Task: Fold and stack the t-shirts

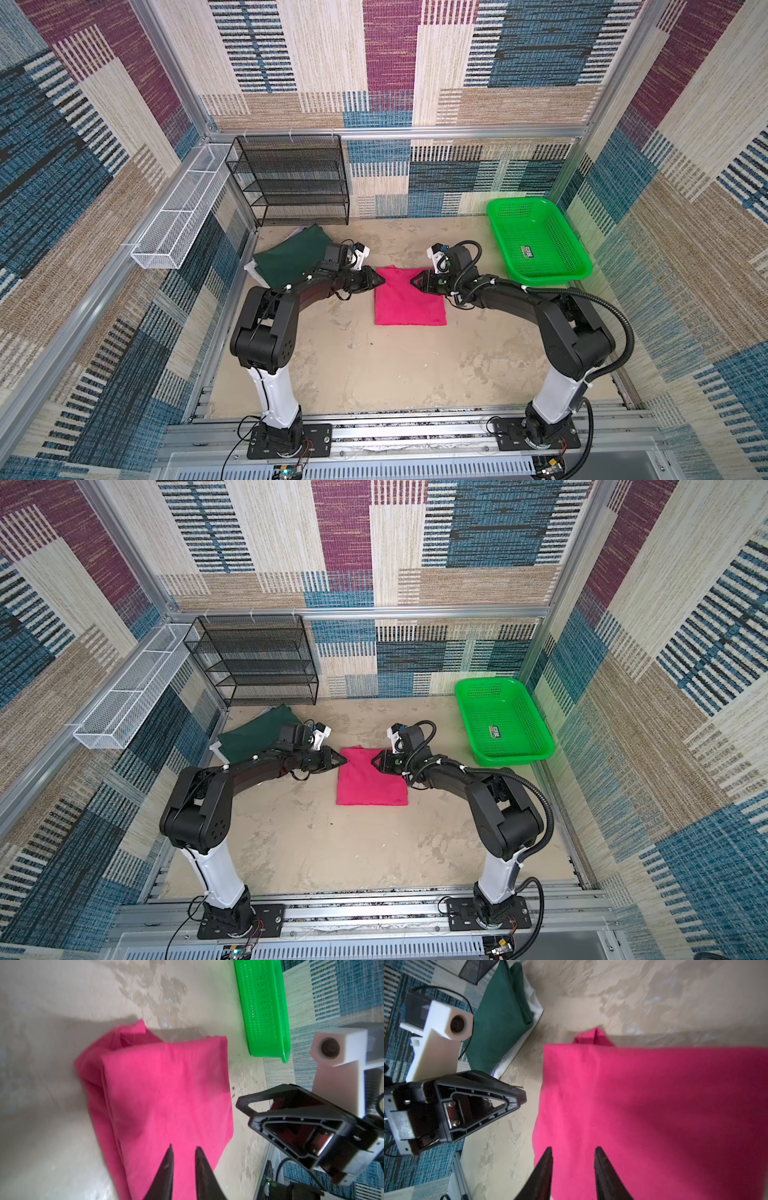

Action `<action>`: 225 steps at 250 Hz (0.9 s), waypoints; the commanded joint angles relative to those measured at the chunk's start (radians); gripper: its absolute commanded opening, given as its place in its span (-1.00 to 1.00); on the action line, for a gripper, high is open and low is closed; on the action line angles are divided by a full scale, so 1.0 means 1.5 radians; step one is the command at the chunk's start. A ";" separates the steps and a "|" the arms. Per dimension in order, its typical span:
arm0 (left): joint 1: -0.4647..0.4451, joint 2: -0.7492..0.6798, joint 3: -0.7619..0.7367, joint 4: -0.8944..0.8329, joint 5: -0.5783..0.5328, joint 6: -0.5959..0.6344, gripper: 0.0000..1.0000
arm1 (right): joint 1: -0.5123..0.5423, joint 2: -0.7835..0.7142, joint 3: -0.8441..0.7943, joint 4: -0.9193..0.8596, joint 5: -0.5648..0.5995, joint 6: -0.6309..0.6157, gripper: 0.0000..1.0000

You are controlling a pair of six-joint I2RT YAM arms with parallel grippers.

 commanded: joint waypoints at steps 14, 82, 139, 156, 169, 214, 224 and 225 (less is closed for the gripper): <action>0.002 0.080 0.083 0.019 -0.029 -0.014 -0.56 | -0.037 0.057 0.053 0.017 0.005 -0.036 -0.28; 0.020 0.159 0.125 0.044 -0.067 -0.046 -0.57 | -0.080 0.153 0.085 0.043 0.000 -0.038 -0.30; 0.038 0.128 0.086 0.056 -0.072 -0.044 -0.56 | -0.091 0.162 0.076 0.047 -0.001 -0.048 -0.31; 0.041 0.093 0.046 0.095 -0.069 -0.052 -0.53 | -0.091 0.141 0.068 0.045 0.005 -0.052 -0.31; 0.041 0.064 0.024 0.089 -0.072 -0.046 -0.44 | -0.091 0.119 0.060 0.042 0.016 -0.058 -0.31; 0.040 -0.004 -0.012 -0.040 -0.095 -0.004 -0.11 | -0.086 0.050 0.031 0.016 0.005 -0.068 -0.29; 0.040 -0.012 -0.017 -0.070 -0.094 0.002 -0.06 | -0.081 0.041 0.025 0.009 -0.004 -0.068 -0.29; 0.040 -0.013 -0.017 -0.073 -0.095 0.003 -0.05 | -0.081 0.040 0.024 0.008 -0.005 -0.068 -0.29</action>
